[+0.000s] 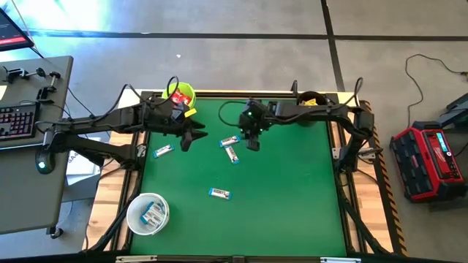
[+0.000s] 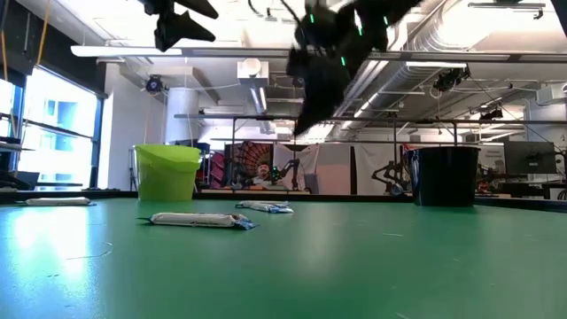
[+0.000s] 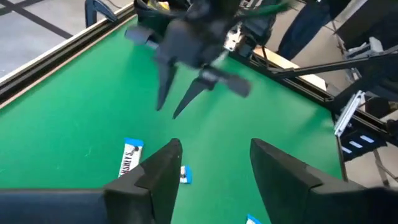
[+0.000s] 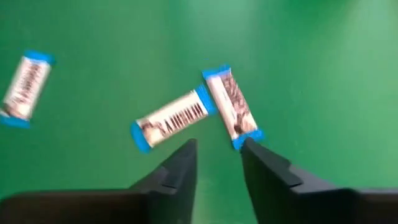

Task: Sort candy by brand, put in halloween buckets
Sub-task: Put the white chocolate into the white bucket

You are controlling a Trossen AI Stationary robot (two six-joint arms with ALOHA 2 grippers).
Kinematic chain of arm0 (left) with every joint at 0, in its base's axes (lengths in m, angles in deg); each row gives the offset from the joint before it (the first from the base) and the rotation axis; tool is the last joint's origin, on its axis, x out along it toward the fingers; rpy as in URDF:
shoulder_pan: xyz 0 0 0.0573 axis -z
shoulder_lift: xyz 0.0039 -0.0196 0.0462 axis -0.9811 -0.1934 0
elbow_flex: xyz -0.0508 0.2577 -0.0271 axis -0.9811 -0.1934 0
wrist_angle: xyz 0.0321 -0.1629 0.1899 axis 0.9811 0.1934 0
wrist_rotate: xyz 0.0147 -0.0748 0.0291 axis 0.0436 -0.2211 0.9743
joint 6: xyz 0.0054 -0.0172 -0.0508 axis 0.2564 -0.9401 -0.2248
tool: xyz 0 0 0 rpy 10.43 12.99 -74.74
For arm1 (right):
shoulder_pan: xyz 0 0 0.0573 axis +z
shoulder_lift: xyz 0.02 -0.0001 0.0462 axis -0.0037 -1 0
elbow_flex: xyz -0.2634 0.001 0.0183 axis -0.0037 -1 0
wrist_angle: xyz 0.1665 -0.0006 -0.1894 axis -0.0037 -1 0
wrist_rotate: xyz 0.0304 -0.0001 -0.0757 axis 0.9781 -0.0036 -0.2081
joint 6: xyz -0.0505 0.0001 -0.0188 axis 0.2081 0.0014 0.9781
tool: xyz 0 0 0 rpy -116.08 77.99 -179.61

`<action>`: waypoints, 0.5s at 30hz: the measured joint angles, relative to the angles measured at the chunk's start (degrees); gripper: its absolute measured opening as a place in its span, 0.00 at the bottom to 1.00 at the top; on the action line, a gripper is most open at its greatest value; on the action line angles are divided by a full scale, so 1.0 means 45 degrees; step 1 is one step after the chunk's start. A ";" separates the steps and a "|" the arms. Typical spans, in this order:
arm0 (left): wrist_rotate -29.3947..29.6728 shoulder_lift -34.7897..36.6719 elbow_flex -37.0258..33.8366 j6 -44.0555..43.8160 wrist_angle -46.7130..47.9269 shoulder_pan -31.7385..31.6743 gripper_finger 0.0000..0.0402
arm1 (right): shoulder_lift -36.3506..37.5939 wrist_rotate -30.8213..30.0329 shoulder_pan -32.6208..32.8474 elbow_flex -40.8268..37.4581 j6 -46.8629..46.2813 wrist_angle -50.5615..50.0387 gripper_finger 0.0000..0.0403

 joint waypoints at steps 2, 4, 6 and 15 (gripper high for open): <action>-0.0025 0.0009 0.0002 -0.0024 0.0000 0.0033 0.42 | -0.0007 0.0380 -0.0214 -0.0983 0.0199 0.0945 0.33; -0.0023 0.0003 0.0000 -0.0125 0.0010 0.0098 0.40 | -0.0010 0.0706 -0.0393 -0.1820 0.0329 0.2102 0.40; -0.0023 0.0000 0.0000 -0.0279 0.0006 0.0162 0.38 | -0.0035 0.1014 -0.0494 -0.2393 0.0429 0.3033 0.45; -0.0023 0.0000 0.0005 -0.0679 0.0010 0.0523 0.37 | -0.2010 0.0904 -0.0670 -0.1223 -0.0345 0.3019 0.51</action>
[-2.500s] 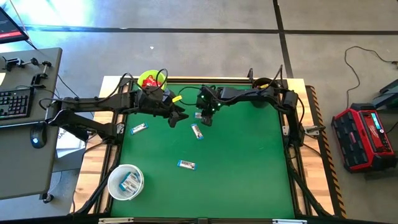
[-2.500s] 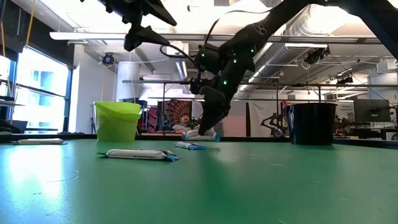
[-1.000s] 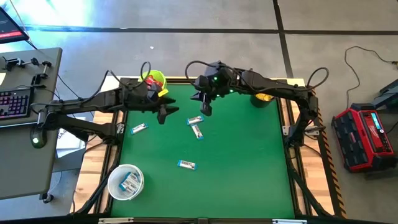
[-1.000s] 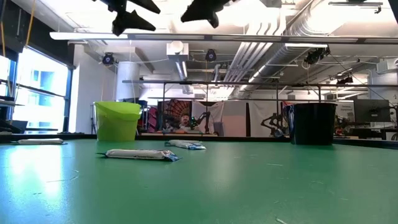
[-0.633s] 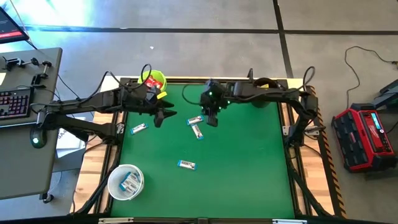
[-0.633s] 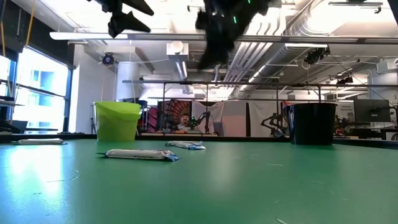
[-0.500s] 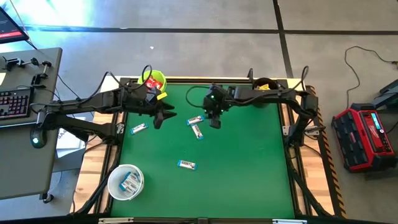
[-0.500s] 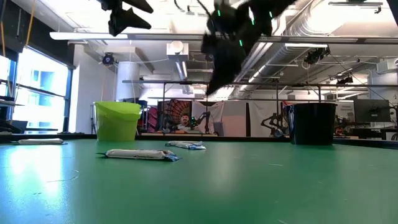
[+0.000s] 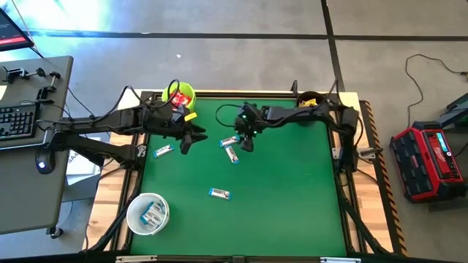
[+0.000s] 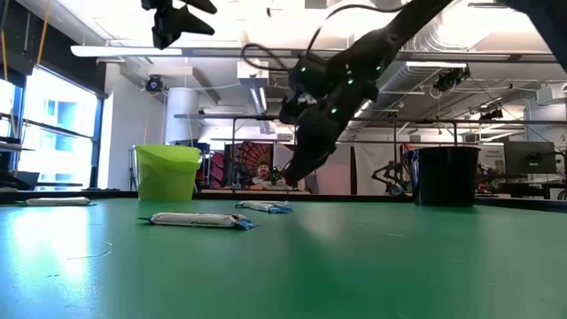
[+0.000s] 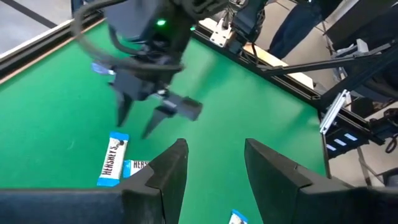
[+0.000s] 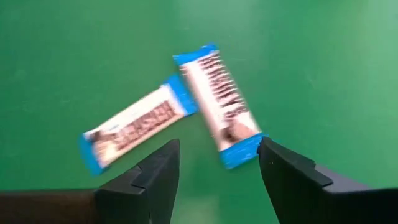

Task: Sort candy by brand, put in halloween buckets
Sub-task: Put the white chocolate into the white bucket

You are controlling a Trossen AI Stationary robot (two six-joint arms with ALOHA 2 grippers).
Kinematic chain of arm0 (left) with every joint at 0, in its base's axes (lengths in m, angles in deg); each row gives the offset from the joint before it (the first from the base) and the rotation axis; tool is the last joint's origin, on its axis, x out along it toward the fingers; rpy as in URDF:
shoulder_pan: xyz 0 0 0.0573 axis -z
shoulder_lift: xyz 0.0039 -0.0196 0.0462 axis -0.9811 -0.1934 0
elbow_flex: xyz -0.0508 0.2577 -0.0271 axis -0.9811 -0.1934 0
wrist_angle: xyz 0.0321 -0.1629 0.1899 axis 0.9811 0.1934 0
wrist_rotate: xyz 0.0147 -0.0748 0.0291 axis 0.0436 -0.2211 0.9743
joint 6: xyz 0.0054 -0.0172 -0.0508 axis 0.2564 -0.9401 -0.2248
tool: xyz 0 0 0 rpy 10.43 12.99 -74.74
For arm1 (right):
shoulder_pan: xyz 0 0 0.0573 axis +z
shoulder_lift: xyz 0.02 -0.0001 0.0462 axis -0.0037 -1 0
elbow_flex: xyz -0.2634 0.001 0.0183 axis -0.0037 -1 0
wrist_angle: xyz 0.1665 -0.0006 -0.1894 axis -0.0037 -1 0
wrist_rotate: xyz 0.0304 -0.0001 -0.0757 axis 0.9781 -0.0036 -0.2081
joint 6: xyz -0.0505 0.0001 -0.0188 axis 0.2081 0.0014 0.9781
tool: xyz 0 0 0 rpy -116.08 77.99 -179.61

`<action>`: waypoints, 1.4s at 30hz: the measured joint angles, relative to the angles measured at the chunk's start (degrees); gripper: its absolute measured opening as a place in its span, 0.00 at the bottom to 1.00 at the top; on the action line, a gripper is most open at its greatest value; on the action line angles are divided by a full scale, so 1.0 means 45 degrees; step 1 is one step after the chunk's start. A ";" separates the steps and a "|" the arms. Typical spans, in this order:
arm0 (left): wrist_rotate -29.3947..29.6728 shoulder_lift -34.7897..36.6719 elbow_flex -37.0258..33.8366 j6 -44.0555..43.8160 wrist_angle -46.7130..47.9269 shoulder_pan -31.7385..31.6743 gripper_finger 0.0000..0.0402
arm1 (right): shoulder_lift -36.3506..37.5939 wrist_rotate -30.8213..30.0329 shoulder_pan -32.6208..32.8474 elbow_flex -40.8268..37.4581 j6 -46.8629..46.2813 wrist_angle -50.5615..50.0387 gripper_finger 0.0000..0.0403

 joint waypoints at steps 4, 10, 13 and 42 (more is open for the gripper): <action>0.0008 0.0000 -0.0005 -0.0195 0.0018 0.0053 0.37 | -0.0551 -0.0217 -0.0218 0.0588 0.0225 -0.0150 0.51; 0.0010 0.0000 -0.0005 -0.0220 0.0112 0.0063 0.37 | -0.1086 -0.0255 -0.0387 0.0729 0.1447 -0.0109 0.51; 0.0013 0.0000 -0.0005 -0.0106 0.0114 0.0063 0.37 | -0.1415 -0.0248 -0.0416 0.0748 0.1442 -0.0092 0.51; 0.0165 -0.0015 -0.0005 -0.0696 0.0420 0.0063 0.37 | -0.1441 0.0387 -0.0153 0.0722 0.0295 -0.0566 0.00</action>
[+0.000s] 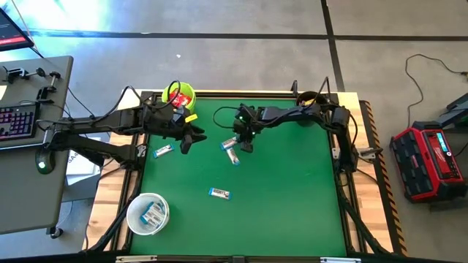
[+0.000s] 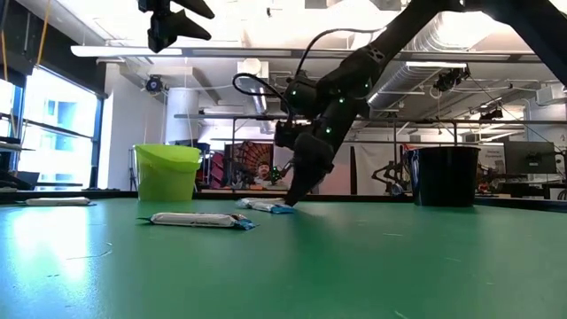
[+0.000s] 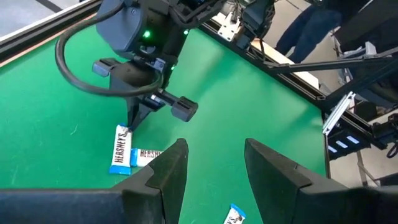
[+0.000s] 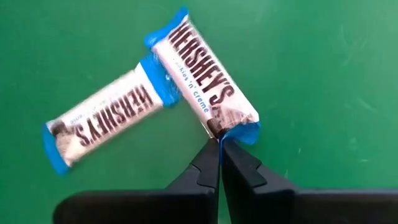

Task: Sort candy by brand, put in halloween buckets
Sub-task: Put the white chocolate into the white bucket

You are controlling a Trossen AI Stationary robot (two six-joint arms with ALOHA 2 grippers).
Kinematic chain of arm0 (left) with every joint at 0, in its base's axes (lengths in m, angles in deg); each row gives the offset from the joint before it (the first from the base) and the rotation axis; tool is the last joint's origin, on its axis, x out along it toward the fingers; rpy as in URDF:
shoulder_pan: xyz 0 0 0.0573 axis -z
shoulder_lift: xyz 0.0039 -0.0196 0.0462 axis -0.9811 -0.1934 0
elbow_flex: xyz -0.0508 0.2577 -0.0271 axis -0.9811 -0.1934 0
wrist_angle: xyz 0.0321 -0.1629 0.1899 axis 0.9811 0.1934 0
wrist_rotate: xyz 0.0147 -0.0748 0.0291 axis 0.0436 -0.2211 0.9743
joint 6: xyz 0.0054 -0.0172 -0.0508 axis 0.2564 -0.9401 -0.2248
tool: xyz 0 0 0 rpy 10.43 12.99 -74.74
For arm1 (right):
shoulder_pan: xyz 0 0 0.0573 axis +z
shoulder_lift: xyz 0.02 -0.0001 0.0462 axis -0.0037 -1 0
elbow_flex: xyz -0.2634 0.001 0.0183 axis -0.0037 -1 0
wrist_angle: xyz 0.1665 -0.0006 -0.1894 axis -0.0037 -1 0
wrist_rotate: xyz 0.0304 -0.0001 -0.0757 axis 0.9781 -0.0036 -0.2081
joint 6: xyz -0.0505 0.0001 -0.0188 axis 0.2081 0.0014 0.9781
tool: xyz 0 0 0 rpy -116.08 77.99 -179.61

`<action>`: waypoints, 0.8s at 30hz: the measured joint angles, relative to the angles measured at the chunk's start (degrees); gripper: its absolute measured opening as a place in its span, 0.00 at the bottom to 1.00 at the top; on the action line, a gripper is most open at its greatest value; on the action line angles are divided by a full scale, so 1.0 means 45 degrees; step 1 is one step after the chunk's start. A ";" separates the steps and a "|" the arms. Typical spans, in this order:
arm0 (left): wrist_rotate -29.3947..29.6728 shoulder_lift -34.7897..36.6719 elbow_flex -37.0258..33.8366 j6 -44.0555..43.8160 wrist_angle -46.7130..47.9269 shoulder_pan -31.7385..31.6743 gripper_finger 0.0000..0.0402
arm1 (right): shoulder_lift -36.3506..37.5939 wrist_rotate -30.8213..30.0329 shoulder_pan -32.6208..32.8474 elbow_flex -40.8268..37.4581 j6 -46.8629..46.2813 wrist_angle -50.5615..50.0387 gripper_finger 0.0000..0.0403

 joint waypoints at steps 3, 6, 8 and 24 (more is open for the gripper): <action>0.0000 0.0000 0.0000 0.0010 0.0028 0.0000 0.37 | 0.0473 0.0114 0.0000 -0.0008 -0.0426 0.0073 0.00; 0.0055 -0.0050 0.0000 0.0196 0.0043 0.0000 0.37 | 0.1063 0.0228 0.0000 0.0001 -0.0942 0.0140 0.00; 0.0320 -0.0178 0.0000 0.0581 0.0065 0.0062 0.37 | 0.1395 0.0242 0.0005 0.0001 -0.1333 0.0138 0.00; 0.6530 -0.1880 -0.0010 0.7975 -0.0161 0.2155 0.48 | 0.4545 0.0990 0.0100 0.0001 -0.5658 0.0232 0.00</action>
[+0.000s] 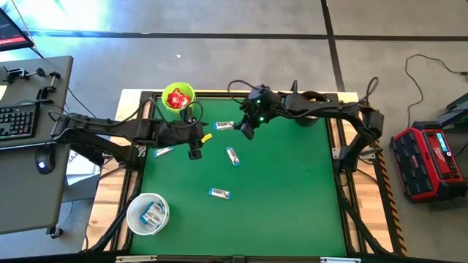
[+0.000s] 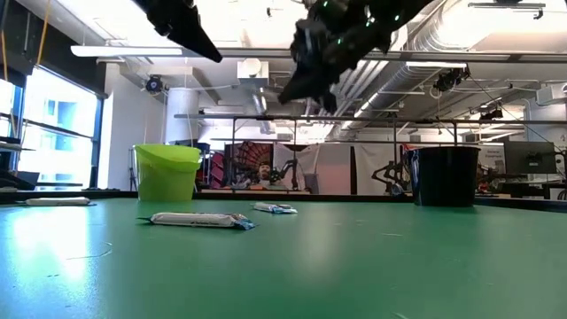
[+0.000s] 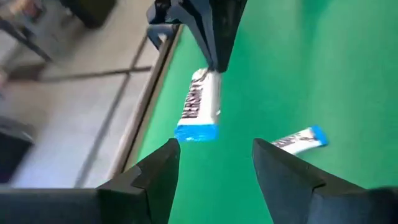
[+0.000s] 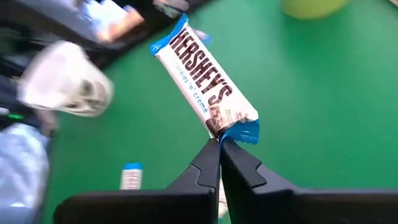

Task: Sort candy by brand, put in halloween buckets
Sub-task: Put the white chocolate into the white bucket

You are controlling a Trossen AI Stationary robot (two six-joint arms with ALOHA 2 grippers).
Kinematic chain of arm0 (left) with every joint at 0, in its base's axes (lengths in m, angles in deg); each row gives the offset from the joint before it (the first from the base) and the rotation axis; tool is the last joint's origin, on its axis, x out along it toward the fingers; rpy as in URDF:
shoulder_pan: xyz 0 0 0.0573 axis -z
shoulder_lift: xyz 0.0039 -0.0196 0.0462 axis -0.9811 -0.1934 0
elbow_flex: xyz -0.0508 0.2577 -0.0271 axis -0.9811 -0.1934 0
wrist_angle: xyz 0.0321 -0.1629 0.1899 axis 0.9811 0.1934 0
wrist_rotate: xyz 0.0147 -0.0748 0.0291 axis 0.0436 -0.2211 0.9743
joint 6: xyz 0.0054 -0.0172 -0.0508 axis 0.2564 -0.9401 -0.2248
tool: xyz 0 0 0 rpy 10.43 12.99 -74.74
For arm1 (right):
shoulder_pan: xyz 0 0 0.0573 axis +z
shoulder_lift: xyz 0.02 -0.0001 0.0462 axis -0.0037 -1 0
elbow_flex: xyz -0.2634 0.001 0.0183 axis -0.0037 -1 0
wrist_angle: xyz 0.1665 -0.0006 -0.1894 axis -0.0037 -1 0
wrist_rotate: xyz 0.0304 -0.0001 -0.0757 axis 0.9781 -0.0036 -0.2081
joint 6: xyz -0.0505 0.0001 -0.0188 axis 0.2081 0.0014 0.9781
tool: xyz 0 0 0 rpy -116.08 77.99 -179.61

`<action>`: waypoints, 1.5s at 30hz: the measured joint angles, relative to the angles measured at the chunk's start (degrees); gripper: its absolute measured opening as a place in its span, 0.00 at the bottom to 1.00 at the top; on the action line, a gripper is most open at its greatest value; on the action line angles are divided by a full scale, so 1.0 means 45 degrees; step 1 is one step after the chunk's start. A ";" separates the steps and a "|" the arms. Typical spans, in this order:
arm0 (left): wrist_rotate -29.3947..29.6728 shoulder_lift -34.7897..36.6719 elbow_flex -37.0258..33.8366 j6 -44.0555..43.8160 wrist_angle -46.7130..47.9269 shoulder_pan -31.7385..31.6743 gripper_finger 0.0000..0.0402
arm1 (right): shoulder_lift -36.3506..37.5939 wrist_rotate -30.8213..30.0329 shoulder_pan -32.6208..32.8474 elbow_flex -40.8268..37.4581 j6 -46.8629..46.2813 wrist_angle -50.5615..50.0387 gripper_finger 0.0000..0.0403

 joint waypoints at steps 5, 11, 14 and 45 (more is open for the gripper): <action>0.0810 -0.0174 0.0000 0.2905 -0.1298 0.0460 0.50 | 0.0619 0.0859 0.0080 0.0019 -0.0688 0.0268 0.00; 0.1373 -0.0307 0.0005 0.5680 -0.3120 0.0706 0.50 | 0.0806 0.1638 0.0185 0.0019 -0.1025 0.0317 0.00; 0.1321 -0.0371 0.0005 0.6206 -0.2974 0.0706 0.50 | 0.0820 0.1987 0.0324 0.0019 -0.1404 0.0624 0.00; 0.1471 -0.0393 0.0005 0.5839 -0.2950 0.1013 0.33 | 0.0830 0.2773 0.1183 0.0019 -0.3789 0.3198 0.00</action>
